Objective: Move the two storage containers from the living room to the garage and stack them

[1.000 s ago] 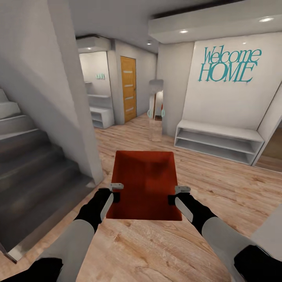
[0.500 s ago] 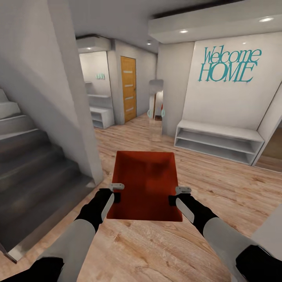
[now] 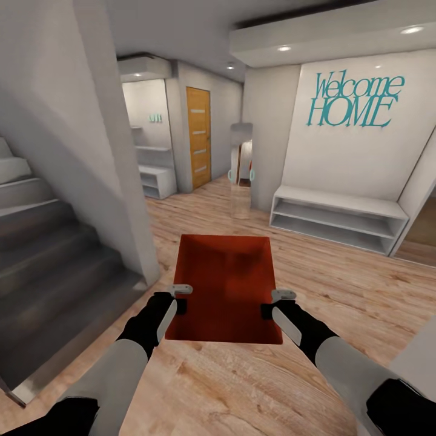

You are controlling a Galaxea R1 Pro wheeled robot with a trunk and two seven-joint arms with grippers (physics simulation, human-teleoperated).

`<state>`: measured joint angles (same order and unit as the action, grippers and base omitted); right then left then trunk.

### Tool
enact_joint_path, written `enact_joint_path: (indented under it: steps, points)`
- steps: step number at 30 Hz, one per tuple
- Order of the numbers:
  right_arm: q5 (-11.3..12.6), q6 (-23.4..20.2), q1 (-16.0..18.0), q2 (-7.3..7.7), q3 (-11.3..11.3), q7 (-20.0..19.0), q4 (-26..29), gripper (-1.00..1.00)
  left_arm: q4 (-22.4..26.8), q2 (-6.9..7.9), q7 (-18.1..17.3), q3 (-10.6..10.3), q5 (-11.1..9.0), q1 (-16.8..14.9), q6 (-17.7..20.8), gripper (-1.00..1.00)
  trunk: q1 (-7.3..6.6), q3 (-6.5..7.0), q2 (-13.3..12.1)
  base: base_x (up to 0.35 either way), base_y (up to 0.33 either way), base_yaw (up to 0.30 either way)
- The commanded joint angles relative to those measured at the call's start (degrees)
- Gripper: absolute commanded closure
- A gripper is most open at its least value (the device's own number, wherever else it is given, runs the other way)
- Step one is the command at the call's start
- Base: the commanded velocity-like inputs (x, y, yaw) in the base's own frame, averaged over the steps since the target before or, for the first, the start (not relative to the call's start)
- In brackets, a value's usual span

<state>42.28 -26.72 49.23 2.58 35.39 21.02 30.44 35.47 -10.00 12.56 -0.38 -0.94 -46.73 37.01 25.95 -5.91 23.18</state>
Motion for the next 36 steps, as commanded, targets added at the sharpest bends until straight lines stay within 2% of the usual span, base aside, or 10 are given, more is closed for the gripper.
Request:
enact_joint_path:
  steps: [1,5,6,18,23,36]
  points:
    - [0.21,0.19,0.16,0.43,0.15,0.6,0.32,1.0,-0.29,0.33,0.45,-0.37,-0.45,-0.02,0.33,1.0,0.05,-0.13,0.13,0.159,0.0,0.0]
    - [0.24,0.1,0.16,0.46,0.19,0.6,0.32,1.0,-0.39,0.32,0.52,-0.41,-0.47,-0.02,0.34,1.0,0.05,-0.13,0.13,0.266,0.0,0.0]
    - [-6.6,2.55,0.16,1.2,-4.28,0.6,0.32,1.0,-0.56,1.38,0.53,-0.41,-0.47,-0.03,0.35,1.0,0.05,-0.13,0.13,0.312,0.0,0.0]
    - [-6.6,2.61,0.16,1.21,-4.34,0.81,0.32,1.0,-0.57,1.38,0.47,-0.41,-0.58,-0.02,0.43,1.0,0.05,-0.13,0.13,0.321,0.0,-0.018]
    - [-6.57,2.64,0.16,0.91,-4.37,4.08,0.32,1.0,-0.57,1.38,0.48,-0.41,-0.64,-0.03,0.43,1.0,0.05,-0.13,0.13,0.323,0.0,-0.227]
    - [-6.51,2.64,0.16,0.93,-4.37,4.47,0.41,1.0,-0.57,1.38,0.53,-0.41,-0.67,-0.03,0.43,1.0,0.05,-0.13,0.13,0.323,0.0,-0.242]
